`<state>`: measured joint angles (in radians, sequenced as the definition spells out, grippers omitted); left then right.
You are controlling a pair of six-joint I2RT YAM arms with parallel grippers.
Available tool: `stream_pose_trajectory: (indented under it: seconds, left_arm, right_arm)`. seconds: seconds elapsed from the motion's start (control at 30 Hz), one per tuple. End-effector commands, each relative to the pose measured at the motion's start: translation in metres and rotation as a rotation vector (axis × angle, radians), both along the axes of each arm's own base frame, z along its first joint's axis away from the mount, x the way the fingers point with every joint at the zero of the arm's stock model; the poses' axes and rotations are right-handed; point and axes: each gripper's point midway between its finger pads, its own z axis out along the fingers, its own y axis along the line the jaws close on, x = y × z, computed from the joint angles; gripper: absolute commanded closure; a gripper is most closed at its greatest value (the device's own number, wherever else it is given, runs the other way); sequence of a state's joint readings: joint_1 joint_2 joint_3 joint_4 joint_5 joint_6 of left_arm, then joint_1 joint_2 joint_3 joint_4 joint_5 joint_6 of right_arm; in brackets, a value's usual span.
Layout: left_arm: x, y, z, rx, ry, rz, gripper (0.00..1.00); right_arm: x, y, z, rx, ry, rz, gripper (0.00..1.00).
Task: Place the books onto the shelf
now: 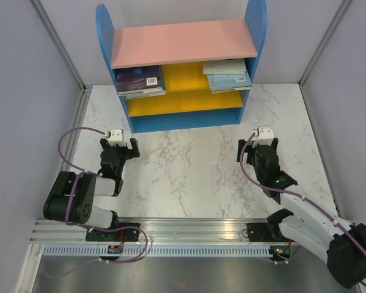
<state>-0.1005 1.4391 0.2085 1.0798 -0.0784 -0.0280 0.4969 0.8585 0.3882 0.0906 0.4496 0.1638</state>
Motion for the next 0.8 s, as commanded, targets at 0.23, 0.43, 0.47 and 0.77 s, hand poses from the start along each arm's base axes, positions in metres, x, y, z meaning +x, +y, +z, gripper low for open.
stream_pose_trajectory:
  seconds: [0.23, 0.43, 0.47, 0.77]
  left_arm:
    - [0.006, 0.008, 0.022, 0.044, -0.090, 0.032, 0.00]
    - [0.006, 0.008, 0.022, 0.044, -0.090, 0.031, 0.00]
    - [0.006, 0.008, 0.022, 0.044, -0.090, 0.031, 0.00]
    - [0.006, 0.008, 0.022, 0.044, -0.091, 0.032, 0.00]
  right_arm:
    - [0.062, -0.043, -0.017, -0.073, -0.103, -0.038, 0.02]
    - [0.070, -0.080, -0.014, 0.022, -0.266, -0.153, 0.02]
    - [0.071, -0.077, -0.017, 0.028, -0.262, -0.126, 0.02]
    - [0.084, -0.070, -0.038, 0.027, -0.246, -0.050, 0.02]
